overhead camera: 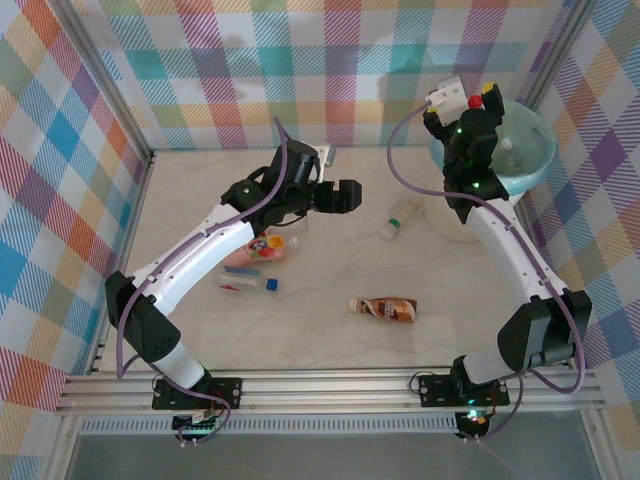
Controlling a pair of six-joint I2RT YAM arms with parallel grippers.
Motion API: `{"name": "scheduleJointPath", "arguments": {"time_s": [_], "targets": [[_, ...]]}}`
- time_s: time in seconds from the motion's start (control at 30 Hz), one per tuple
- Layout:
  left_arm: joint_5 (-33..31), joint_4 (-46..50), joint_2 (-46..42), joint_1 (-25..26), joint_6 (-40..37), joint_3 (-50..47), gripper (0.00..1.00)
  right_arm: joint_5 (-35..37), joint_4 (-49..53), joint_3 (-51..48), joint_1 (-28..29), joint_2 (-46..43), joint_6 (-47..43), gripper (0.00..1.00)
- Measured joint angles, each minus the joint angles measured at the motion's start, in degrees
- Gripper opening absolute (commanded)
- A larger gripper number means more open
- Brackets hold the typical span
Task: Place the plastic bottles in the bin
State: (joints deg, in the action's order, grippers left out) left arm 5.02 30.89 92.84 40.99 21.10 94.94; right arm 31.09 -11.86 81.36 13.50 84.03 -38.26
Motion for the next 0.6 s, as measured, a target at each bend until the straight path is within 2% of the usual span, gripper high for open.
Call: {"name": "scheduleJointPath", "arguments": {"time_s": [0.13,0.37,0.6], "targets": [[0.00,0.02,0.00,0.00,-0.17,0.00,0.90,-0.04,3.41,1.60,0.00,0.02,1.38,0.88],[0.02,-0.07,0.00,0.00,-0.15,-0.11,0.90,-3.21,17.20,10.75,0.02,0.09,11.78,0.72],[0.07,-1.03,-0.13,0.00,-0.02,-1.92,0.90,-4.72,27.67,10.45,0.42,-0.87,21.86,0.71]]}}
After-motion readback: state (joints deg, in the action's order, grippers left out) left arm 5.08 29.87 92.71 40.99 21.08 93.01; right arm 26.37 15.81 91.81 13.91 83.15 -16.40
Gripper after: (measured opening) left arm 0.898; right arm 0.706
